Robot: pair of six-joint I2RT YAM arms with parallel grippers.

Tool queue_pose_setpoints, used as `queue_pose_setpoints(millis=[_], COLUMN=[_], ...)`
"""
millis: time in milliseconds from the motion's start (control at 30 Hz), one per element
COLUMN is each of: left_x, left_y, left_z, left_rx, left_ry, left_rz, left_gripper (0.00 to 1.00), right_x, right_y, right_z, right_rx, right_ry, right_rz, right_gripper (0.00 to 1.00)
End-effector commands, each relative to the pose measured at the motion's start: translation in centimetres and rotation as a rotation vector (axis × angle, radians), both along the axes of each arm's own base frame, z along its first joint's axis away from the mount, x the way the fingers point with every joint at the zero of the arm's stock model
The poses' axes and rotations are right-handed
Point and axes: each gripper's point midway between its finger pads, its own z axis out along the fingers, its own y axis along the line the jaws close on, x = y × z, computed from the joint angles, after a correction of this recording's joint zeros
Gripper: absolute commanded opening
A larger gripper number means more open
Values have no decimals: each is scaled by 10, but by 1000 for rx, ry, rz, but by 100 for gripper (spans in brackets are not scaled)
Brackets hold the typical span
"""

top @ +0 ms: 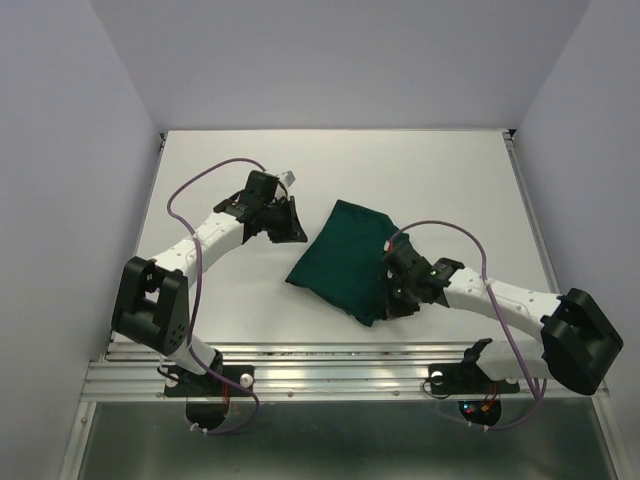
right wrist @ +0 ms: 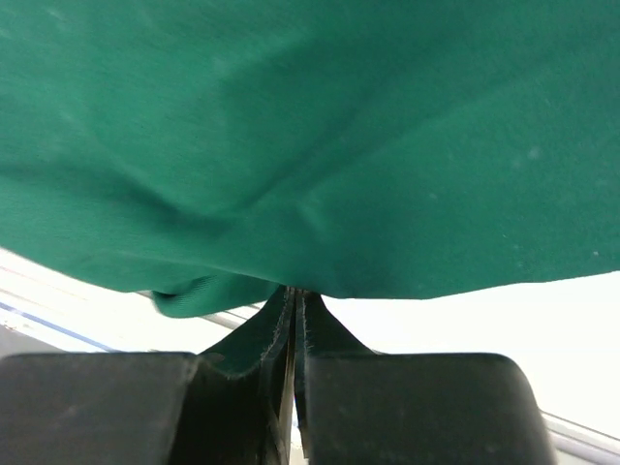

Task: Prepare the surgical pack
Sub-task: Pack the surgical kit at the center of the board.

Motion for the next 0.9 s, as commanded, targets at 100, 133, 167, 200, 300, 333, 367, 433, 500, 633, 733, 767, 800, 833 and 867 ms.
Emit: queue_pose_setpoints(millis=[100,133,167,200,300,333,367,433,500,633,733,767,800,833,867], left_x=[11,11,11,12,12,13,13,13,12,12,14,14,14,14,14], left_y=[-4,-4,-4,-4,-3,-3,-3,-2,-1,2,5,5,5,6,6], left_z=[14,15,16,17,20,20,20,20,20,21,22,22,21,20,20], left_rx=[-30,-29,-30,-31,-31,-30,-30,-31,-29,-29,-28,-28,-30,-29,-29], left_ry=[-51,-53,-55,-58,-64,-65,-65,-67,-65,-72,-75,-74,-73,-72,-71], left_rz=[2,3,3,2,1,2,2,3,3,8,11,11,12,11,9], left_gripper=[0,0,0,0,0,0,0,0,0,0,0,0,0,0,0], right_x=[9,6,10,8,2,-2,-4,-7,-5,-2,-1,-3,4,3,3], right_y=[7,8,14,20,38,45,50,64,71,82,74,67,56,45,37], right_z=[36,40,51,59,77,76,77,81,76,61,40,34,26,18,14], right_rx=[29,38,68,95,147,148,149,163,150,119,39,5,-57,-107,-141], right_ry=[-80,-87,-111,-122,-148,-143,-144,-157,-148,-133,-113,-97,-120,-111,-114], right_rz=[6,23,28,54,121,151,169,212,223,235,211,198,152,136,111], right_gripper=[3,3,3,3,3,3,3,3,3,3,2,1,1,1,1])
